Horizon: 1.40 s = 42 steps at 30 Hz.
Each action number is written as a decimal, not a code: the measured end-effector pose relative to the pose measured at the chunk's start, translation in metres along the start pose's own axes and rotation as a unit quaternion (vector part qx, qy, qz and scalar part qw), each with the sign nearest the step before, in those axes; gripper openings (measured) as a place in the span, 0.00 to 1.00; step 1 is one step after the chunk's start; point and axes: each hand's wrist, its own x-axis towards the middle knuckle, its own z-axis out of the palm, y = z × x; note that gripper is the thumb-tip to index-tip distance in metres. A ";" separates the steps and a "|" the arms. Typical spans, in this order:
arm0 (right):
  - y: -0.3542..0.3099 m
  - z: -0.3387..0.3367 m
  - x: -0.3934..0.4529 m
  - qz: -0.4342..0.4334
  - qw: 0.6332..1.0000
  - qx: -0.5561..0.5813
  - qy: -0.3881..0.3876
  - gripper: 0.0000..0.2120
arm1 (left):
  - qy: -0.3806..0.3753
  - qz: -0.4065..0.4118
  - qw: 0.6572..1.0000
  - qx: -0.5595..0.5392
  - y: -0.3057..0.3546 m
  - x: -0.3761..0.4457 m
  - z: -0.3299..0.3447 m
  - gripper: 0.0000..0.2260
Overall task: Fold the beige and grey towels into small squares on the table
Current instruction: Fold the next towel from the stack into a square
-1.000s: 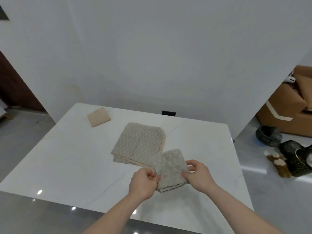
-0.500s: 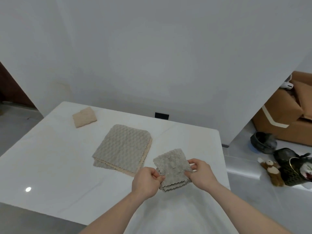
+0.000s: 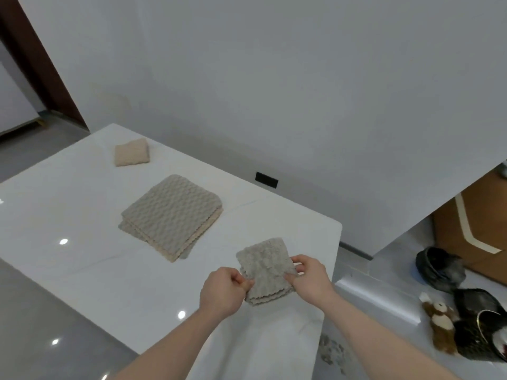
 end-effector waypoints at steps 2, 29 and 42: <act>0.002 -0.008 0.007 -0.004 1.000 0.005 -0.002 0.08 | 0.003 -0.001 1.000 0.000 0.007 0.002 0.007 0.14; 0.115 -0.102 0.201 0.001 0.999 -0.039 -0.006 0.13 | 0.018 -0.058 0.997 0.036 0.115 0.147 0.187 0.11; 0.171 -0.056 0.232 -0.115 0.907 -0.372 -0.158 0.38 | -0.123 0.097 0.932 0.327 0.102 0.191 0.251 0.38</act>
